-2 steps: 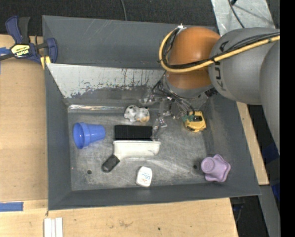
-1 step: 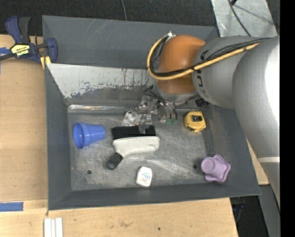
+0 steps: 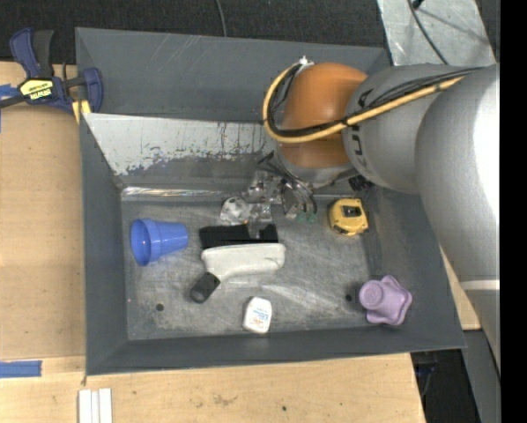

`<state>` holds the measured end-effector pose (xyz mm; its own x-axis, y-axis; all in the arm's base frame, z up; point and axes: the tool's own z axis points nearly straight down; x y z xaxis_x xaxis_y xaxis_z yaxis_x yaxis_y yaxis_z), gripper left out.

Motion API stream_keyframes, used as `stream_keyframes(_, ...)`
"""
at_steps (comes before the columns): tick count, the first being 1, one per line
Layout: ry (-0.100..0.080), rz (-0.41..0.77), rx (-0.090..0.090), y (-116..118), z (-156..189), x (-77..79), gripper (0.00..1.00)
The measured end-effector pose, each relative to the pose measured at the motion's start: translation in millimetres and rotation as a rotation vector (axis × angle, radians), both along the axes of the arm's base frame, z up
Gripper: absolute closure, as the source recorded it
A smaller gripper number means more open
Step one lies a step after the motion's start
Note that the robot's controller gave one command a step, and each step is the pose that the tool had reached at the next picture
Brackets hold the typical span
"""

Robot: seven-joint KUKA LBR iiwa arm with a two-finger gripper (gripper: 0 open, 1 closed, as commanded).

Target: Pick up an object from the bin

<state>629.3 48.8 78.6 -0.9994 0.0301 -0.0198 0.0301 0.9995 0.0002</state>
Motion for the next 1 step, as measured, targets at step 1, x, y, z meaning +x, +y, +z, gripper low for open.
stream_keyframes(1, 0.018, 0.008, 0.0, 1.3, 34.7, -2.7, 1.0)
